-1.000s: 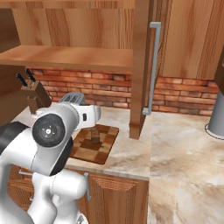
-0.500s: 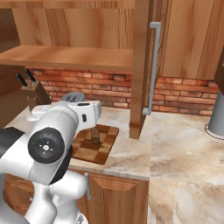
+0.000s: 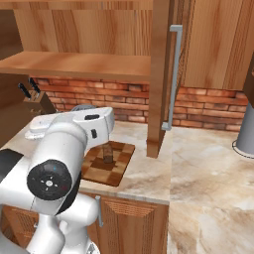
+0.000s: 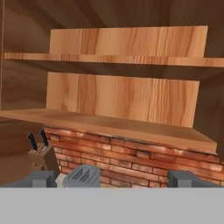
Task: Pick the bread, place it on the cutting board, pick the jam, place it on the counter, and close the cabinet.
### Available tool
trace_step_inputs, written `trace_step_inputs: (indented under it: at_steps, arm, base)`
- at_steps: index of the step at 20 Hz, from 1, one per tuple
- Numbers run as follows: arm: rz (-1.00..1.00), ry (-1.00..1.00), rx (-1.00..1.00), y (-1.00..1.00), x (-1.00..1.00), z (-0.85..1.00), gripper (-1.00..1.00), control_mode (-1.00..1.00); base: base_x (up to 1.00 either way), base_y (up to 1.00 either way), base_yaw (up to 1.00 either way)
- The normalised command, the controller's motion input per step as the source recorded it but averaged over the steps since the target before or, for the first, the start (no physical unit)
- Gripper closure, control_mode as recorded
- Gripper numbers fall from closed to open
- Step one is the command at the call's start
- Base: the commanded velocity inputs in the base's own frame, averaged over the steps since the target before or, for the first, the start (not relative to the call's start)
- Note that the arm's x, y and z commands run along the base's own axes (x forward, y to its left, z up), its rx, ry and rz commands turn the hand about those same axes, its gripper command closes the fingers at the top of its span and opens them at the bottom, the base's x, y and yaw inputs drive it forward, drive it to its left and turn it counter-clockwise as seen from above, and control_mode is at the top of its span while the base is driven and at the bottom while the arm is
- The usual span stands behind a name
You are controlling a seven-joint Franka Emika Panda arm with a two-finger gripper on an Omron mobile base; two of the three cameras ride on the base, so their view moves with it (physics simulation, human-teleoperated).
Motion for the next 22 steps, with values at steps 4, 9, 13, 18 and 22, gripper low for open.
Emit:
trace_step_inputs:
  at_steps: [4, 9, 13, 18, 22]
  arm:
    - [0.0, -0.08, 0.0, 0.0, -0.26, 0.21, -1.0, -1.0]
    - [0.0, -0.04, 0.0, 0.0, -0.44, 0.27, -1.0, -1.0]
    - [0.0, -0.02, 0.0, 0.0, -0.51, 0.26, -1.0, -1.0]
    - [-0.01, 0.0, 0.0, 0.0, -0.5, 0.12, -1.0, -1.0]
    - [-0.02, 0.0, 0.0, -0.02, -0.44, 0.0, -1.0, -1.0]
  base:
    - [0.0, 0.0, 0.0]
    - [0.0, 0.0, 0.0]
    - [0.0, 0.0, 0.0]
    - [0.0, 0.0, 0.0]
    - [0.0, 0.0, 0.0]
